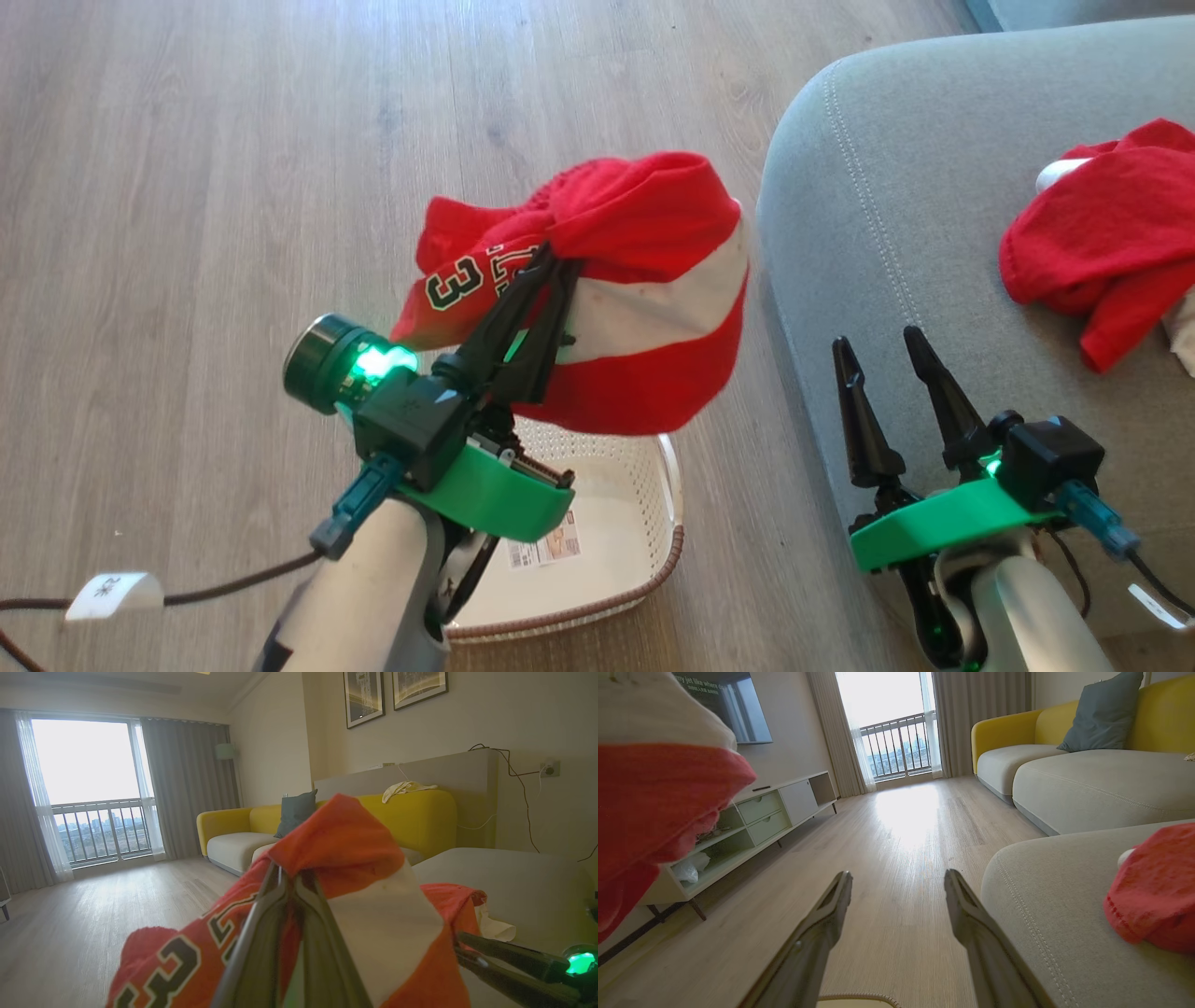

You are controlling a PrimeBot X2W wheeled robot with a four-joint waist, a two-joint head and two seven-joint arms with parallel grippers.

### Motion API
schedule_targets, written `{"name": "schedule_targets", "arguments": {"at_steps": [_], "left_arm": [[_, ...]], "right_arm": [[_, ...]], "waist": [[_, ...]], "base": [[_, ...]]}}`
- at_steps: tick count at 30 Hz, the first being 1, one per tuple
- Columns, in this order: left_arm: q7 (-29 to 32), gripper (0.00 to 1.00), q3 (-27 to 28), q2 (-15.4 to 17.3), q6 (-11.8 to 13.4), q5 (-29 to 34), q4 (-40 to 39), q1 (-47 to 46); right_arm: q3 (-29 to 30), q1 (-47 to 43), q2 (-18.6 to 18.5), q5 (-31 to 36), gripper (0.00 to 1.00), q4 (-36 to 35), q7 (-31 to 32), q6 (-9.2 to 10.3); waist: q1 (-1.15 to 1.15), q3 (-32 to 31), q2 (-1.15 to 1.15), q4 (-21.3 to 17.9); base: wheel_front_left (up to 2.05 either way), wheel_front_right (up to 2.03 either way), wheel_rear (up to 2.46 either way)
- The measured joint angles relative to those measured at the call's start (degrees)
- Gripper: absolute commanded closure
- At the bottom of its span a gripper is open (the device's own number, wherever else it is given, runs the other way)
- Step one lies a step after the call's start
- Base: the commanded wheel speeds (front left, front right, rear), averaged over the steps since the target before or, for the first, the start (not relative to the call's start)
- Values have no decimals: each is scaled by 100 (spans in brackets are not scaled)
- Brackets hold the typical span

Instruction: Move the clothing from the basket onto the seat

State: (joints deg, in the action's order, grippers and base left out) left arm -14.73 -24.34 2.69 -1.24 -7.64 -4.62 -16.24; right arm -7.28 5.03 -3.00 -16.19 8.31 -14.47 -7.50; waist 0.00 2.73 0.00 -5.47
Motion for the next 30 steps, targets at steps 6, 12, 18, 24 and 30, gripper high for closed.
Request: {"name": "schedule_targets", "arguments": {"at_steps": [6, 12, 18, 24, 30], "left_arm": [[0, 100, 0, 1, 43, -1, 42, 0], [0, 100, 4, 1, 49, -1, 105, 0], [0, 100, 58, 1, 48, 8, 153, 0], [0, 100, 246, 2, 27, 104, 205, -8], [0, 100, 394, 0, -19, 120, 243, -12]], "right_arm": [[-9, -1, 0, 0, 0, 0, 0, 0], [-25, -2, 0, 1, 0, -5, 0, 0], [-148, -2, -2, 1, 0, -198, 0, 0], [-876, 4, -423, -77, 0, -541, 1, 0], [-1602, 20, -959, -268, 0, -1015, 0, 0]], "waist": [[0, -47, 0, -14], [0, -52, 0, -12], [0, -26, 0, -54], [0, 55, 0, -145], [0, 121, 0, -190]], "base": [[0, 0, 0], [0, 0, 0], [0, 0, 0], [0, 0, 0], [0, 0, 0]]}}
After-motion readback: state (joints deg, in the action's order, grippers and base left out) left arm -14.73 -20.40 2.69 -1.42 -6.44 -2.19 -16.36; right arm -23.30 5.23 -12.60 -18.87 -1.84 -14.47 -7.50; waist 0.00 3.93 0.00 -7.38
